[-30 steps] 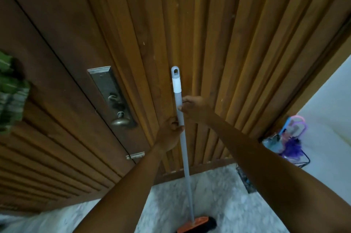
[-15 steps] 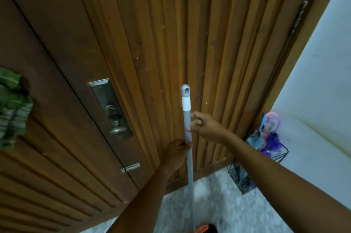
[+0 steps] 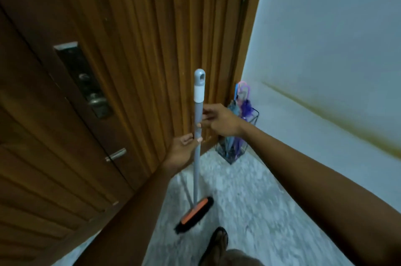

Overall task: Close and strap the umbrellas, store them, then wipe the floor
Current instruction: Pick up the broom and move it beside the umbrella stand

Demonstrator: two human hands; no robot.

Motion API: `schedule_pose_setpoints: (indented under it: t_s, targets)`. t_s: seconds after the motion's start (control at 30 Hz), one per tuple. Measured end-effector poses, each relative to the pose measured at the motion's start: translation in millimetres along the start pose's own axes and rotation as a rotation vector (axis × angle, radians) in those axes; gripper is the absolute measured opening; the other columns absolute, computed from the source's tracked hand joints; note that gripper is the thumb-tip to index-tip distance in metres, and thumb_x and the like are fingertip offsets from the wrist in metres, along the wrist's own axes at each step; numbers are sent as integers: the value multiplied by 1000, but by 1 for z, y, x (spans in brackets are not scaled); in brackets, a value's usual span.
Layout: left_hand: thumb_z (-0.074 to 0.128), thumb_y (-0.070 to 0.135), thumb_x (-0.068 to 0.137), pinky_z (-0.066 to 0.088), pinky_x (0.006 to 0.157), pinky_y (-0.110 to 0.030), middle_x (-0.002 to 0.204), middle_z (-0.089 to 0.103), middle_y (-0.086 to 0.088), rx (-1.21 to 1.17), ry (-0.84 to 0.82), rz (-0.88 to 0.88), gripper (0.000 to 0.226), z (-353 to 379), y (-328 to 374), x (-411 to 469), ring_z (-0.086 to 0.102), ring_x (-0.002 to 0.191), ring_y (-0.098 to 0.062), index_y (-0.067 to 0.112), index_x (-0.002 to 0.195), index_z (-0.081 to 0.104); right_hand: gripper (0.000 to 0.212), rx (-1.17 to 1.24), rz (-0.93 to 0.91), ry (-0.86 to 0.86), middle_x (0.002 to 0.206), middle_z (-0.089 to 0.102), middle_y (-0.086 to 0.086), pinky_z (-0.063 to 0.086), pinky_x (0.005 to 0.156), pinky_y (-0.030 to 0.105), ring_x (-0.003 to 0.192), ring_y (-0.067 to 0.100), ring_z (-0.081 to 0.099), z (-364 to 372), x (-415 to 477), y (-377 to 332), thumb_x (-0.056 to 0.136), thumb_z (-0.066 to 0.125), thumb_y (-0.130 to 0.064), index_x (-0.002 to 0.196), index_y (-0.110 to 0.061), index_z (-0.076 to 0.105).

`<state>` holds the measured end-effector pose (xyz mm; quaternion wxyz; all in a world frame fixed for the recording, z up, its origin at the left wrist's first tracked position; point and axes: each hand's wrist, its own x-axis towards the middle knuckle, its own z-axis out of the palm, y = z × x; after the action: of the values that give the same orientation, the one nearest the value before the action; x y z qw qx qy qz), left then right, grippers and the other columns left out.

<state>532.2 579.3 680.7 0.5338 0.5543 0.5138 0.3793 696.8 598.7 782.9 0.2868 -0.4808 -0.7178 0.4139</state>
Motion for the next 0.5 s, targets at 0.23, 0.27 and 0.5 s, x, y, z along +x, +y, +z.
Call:
schedule_pose_setpoints:
  t_s: [0.23, 0.27, 0.5]
  targets:
    - [66, 5, 93, 48, 70, -27, 82, 62, -13, 67, -135, 43, 4, 64, 15, -35, 58, 78, -20, 1, 94, 66, 16, -113, -15, 77, 105, 71, 16, 57, 91, 30, 98, 22, 69, -42, -91, -10, 89, 69, 4, 104, 0, 67]
    - [67, 3, 92, 49, 68, -23, 79, 65, -10, 68, -140, 57, 3, 76, 21, -40, 61, 74, -16, 2, 94, 67, 17, -113, 0, 106, 107, 71, 17, 57, 92, 32, 101, 25, 69, -51, -104, -9, 89, 69, 4, 106, 1, 67]
    - [73, 2, 87, 60, 70, -34, 88, 73, -12, 83, -280, 120, 13, 191, 58, -54, 68, 76, -18, -1, 100, 72, 16, -134, 28, 457, 104, 75, 12, 57, 93, 44, 101, 27, 71, -143, -211, 4, 87, 72, -1, 100, -11, 70]
